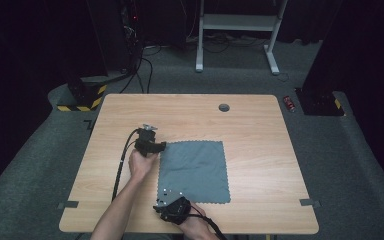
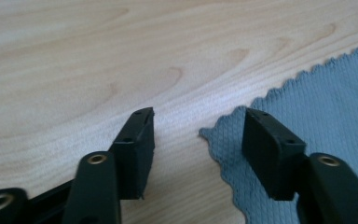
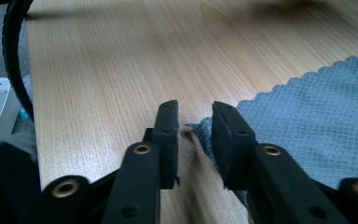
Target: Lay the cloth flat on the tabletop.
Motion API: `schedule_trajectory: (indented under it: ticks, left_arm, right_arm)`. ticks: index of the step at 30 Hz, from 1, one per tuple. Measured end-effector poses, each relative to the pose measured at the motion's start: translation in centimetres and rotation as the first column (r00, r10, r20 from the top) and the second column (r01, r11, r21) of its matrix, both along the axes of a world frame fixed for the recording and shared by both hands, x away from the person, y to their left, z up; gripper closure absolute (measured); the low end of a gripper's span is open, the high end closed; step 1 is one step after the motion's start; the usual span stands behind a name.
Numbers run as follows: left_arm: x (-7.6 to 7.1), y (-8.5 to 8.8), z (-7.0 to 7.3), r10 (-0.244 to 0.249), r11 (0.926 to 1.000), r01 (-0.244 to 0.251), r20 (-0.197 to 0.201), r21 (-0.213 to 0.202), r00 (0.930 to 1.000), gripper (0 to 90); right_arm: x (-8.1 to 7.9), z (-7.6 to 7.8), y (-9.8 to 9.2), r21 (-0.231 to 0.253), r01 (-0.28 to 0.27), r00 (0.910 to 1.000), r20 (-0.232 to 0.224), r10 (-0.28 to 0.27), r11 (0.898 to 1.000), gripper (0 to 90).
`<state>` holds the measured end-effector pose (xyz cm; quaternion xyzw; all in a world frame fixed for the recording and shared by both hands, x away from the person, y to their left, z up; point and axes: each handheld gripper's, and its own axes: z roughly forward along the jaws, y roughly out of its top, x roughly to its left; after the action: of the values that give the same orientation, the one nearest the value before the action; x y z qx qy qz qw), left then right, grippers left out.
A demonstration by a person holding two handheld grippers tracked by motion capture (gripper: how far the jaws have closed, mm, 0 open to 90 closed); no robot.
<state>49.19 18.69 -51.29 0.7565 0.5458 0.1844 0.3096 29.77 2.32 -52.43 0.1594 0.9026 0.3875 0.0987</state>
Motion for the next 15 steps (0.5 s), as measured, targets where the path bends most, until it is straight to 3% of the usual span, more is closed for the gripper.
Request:
schedule_trajectory:
  ticks: [2, 3, 8, 15]
  left_arm:
    - [0.0, -0.2, 0.0, 0.01, 0.9999, -0.01, 0.005, 0.013, 0.9999, 49.3]
    - [0.0, -0.6, 0.0, 0.009, 0.9986, -0.009, 0.009, 0.053, 0.9999, 52.4]
    - [0.0, -0.9, 0.2, -0.025, 0.998, 0.025, 0.001, 0.057, 0.9997, 61.7]
    - [0.0, -1.5, 0.2, -0.082, 0.9958, 0.082, -0.003, 0.04, 0.9966, 86.9]
  right_arm:
    - [0.0, 0.0, 0.0, -0.002, -0.002, 1.0, -0.001, 0.002, 1.0, 73.5]
    - [-0.1, 0.1, 0.0, -0.008, -0.005, 1.0, 0.001, 0.005, 1.0, 75.0]
    - [-0.1, 0.1, 0.0, -0.01, 0.003, 0.9999, 0.01, -0.002, 1.0, 79.8]
    - [0.0, 0.1, 0.1, -0.027, 0.022, 0.9993, 0.03, -0.021, 0.999, 89.5]
